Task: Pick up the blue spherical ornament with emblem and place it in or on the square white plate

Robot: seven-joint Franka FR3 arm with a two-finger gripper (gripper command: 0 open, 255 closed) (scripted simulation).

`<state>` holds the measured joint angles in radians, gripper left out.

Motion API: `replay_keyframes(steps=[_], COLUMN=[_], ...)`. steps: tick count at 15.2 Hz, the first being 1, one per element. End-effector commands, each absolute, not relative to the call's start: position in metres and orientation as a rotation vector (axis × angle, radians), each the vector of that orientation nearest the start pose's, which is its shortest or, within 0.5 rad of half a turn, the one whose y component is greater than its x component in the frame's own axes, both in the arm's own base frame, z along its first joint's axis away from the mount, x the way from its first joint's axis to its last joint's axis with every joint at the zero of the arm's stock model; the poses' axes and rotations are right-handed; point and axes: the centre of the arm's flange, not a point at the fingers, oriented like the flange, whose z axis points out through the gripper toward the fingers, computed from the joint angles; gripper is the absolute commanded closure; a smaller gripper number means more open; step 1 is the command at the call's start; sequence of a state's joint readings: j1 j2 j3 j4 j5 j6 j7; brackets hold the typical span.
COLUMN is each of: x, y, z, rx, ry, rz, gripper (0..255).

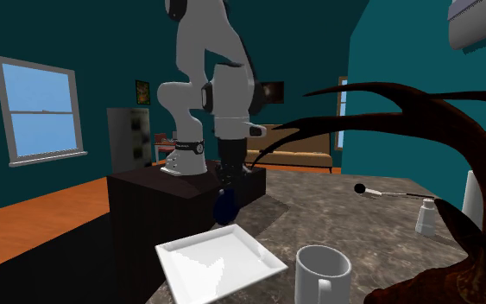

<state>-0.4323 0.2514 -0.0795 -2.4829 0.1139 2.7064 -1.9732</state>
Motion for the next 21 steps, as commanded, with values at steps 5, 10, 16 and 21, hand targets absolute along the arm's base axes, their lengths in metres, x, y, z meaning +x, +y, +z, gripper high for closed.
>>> replay_keyframes(steps=[5,10,16,21], x=[0.401,0.401,0.401,0.401], y=[-0.279,-0.279,-0.279,-0.279], z=[0.176,0.15,0.118,0.111], rx=[-2.415,-2.415,-2.415,-2.415], ry=[-1.956,-1.956,-1.956,-1.956], rz=[-0.027,-0.027,-0.027,-0.027], gripper=[255,255,255,255])
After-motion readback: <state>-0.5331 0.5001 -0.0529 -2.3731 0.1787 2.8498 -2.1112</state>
